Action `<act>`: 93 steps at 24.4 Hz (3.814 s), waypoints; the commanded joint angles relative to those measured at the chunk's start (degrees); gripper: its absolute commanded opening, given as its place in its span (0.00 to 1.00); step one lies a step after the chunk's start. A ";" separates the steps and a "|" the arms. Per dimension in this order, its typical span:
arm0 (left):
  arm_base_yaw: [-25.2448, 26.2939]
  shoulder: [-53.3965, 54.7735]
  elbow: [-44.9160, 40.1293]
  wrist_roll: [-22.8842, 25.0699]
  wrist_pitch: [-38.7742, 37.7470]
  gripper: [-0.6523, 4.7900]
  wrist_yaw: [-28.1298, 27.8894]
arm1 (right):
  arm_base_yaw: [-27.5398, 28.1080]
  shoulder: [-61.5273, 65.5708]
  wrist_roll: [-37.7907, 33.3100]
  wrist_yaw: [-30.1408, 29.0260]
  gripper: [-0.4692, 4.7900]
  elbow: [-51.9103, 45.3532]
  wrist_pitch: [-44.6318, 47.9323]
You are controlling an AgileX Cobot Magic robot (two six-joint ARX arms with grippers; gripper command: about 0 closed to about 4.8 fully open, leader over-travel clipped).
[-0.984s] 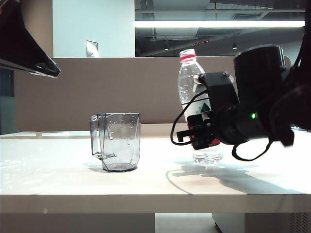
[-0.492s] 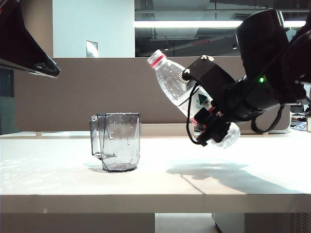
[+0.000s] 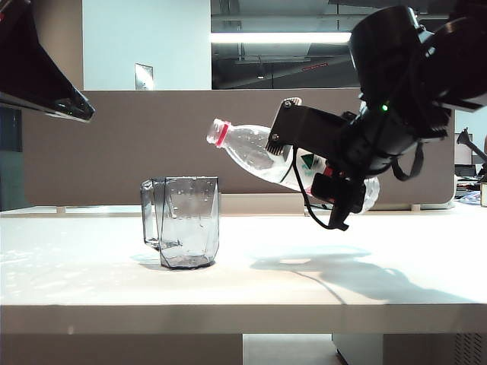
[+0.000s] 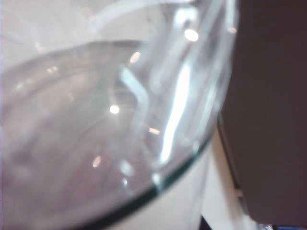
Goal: Pick up the mineral water bottle on the table and pour water into the mug until it's half full.
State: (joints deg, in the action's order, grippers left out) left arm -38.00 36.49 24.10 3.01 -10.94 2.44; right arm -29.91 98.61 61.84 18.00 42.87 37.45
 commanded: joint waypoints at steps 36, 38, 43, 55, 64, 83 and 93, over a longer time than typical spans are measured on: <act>0.07 -0.09 0.15 -0.04 0.72 0.12 0.20 | 0.00 -0.66 32.98 2.89 0.53 9.53 0.13; 0.07 -0.09 0.15 -0.04 0.72 0.12 0.20 | 0.00 -0.66 33.48 2.95 0.53 9.53 0.09; 0.07 -0.09 0.15 -0.04 0.74 0.12 0.20 | 0.00 -0.66 34.71 3.10 0.53 9.53 0.09; 0.04 -0.09 0.15 -0.04 0.74 0.12 0.20 | 0.00 -0.66 35.91 3.10 0.52 9.53 0.09; 0.04 -0.09 0.15 -0.04 0.74 0.12 0.20 | -0.15 -0.63 29.81 3.08 0.52 9.49 0.04; 0.04 -0.09 0.15 -0.04 0.72 0.12 0.20 | -1.92 2.58 -47.98 -13.16 0.53 3.87 10.86; 0.04 -0.09 0.15 -0.04 0.74 0.12 0.20 | -2.10 15.63 -64.70 -13.68 0.53 -2.38 36.06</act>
State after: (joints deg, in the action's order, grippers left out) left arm -38.00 36.49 24.10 3.01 -10.94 2.46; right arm -31.86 113.89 -1.28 4.45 40.32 69.71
